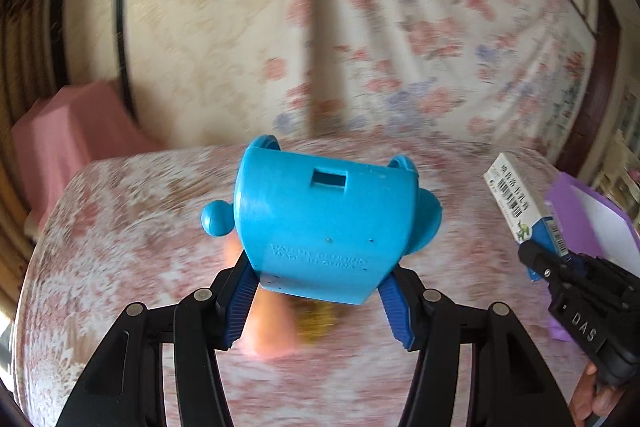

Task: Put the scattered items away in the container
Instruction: 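Carry the blue toy and white-blue box over the purple box with both grippers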

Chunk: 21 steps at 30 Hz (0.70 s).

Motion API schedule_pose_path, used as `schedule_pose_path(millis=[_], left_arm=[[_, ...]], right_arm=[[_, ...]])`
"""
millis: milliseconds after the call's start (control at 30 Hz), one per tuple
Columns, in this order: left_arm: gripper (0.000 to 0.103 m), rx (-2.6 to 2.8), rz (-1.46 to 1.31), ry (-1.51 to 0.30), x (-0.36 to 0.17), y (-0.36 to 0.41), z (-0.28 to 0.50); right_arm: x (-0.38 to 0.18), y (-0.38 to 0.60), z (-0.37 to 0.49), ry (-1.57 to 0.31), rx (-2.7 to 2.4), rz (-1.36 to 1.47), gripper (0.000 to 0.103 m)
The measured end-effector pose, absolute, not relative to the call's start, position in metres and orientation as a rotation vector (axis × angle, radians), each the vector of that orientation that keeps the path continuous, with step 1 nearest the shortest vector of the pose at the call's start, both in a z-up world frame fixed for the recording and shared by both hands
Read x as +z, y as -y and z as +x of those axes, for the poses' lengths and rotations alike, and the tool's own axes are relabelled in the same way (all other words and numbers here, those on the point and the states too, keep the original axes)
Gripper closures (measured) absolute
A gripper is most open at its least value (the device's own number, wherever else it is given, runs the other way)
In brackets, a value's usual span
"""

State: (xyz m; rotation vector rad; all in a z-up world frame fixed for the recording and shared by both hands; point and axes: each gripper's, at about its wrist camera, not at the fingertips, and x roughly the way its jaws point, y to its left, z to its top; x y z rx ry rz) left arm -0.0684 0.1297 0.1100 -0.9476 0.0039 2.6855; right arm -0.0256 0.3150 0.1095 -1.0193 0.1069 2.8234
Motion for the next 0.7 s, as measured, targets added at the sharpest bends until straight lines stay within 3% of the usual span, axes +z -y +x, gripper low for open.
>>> schedule_pose_path(millis=[300, 700], left_arm=[[0.047, 2.499, -0.838, -0.104, 0.144, -0.258, -0.039], [0.047, 2.200, -0.806, -0.184, 0.141, -0.395, 0.016]], right_arm=[[0.129, -0.433, 0.044, -0.174, 2.641, -0.944, 0.076], [0.112, -0.528, 0.098, -0.279, 2.463, -1.007, 0.076]])
